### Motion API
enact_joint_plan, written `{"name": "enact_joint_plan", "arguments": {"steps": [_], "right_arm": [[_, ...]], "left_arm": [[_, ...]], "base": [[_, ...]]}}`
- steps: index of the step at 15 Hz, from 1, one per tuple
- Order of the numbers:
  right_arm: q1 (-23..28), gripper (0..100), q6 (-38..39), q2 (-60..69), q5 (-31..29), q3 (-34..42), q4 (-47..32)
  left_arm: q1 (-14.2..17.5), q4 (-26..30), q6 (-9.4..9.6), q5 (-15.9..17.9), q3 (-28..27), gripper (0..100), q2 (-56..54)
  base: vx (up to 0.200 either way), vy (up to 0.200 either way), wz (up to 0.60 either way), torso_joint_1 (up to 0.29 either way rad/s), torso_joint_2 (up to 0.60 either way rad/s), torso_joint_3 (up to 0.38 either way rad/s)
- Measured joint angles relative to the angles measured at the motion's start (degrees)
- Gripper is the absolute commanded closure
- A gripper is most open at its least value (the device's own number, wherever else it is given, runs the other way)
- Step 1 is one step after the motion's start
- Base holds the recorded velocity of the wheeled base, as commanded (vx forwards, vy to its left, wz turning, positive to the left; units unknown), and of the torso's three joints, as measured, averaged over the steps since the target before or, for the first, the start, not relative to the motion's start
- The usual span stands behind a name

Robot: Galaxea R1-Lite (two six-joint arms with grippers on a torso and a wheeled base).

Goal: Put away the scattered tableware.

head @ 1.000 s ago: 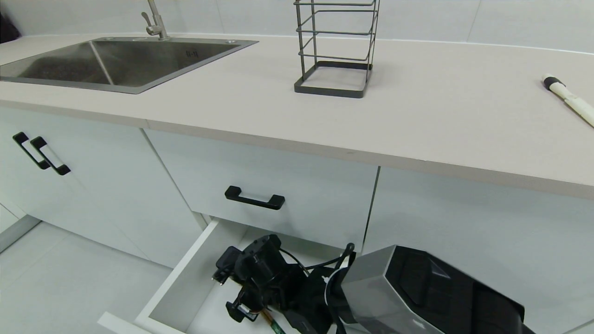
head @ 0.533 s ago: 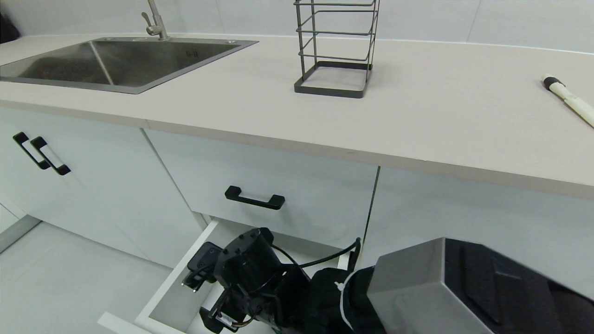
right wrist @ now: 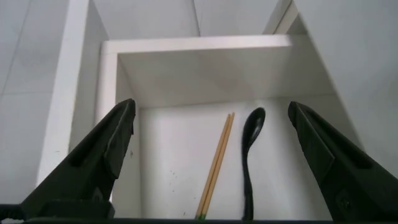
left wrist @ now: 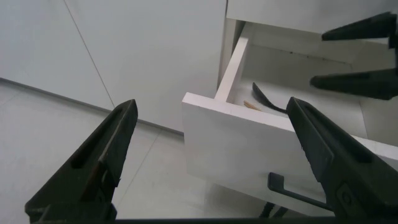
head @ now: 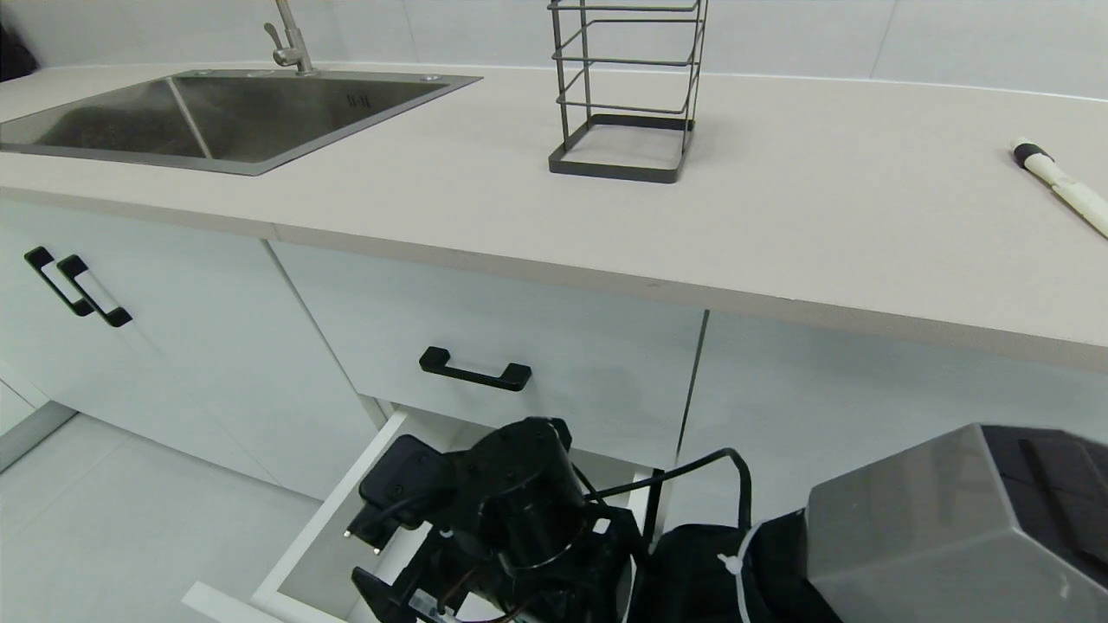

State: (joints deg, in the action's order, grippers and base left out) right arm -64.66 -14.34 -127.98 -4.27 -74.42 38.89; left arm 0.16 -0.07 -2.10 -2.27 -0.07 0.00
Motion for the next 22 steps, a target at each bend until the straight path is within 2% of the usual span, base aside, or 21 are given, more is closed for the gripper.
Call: {"name": "enact_joint_plan", "arguments": {"steps": [3, 4, 7, 12, 15, 19, 22], "right_arm": [[0.2, 0, 0.0, 3.2, 3.8, 12.3, 12.2], [0.5, 0, 0.0, 4.4, 4.5, 14.6, 13.3], [1.3, 0, -0.1, 9.3, 6.9, 21.6, 15.0], [1.8, 0, 0.1, 22.1, 11.3, 39.3, 16.9], [4.8, 0, 0.1, 30.4, 13.8, 48.8, 17.0], [9.0, 0, -0.2, 39.4, 16.1, 57.1, 16.6], [11.7, 0, -0.2, 43.7, 18.4, 59.2, 16.3]], "left_arm": [[0.0, 0.0, 0.0, 0.0, 0.0, 0, 0.0], [0.0, 0.0, 0.0, 0.0, 0.0, 0, 0.0], [0.0, 0.0, 0.0, 0.0, 0.0, 0, 0.0], [0.0, 0.0, 0.0, 0.0, 0.0, 0, 0.0], [0.0, 0.0, 0.0, 0.0, 0.0, 0, 0.0], [0.0, 0.0, 0.0, 0.0, 0.0, 0, 0.0], [0.0, 0.0, 0.0, 0.0, 0.0, 0, 0.0]], "base": [[0.0, 0.0, 0.0, 0.0, 0.0, 0.0], [0.0, 0.0, 0.0, 0.0, 0.0, 0.0], [0.0, 0.0, 0.0, 0.0, 0.0, 0.0], [0.0, 0.0, 0.0, 0.0, 0.0, 0.0], [0.0, 0.0, 0.0, 0.0, 0.0, 0.0], [0.0, 0.0, 0.0, 0.0, 0.0, 0.0], [0.0, 0.0, 0.0, 0.0, 0.0, 0.0]]}}
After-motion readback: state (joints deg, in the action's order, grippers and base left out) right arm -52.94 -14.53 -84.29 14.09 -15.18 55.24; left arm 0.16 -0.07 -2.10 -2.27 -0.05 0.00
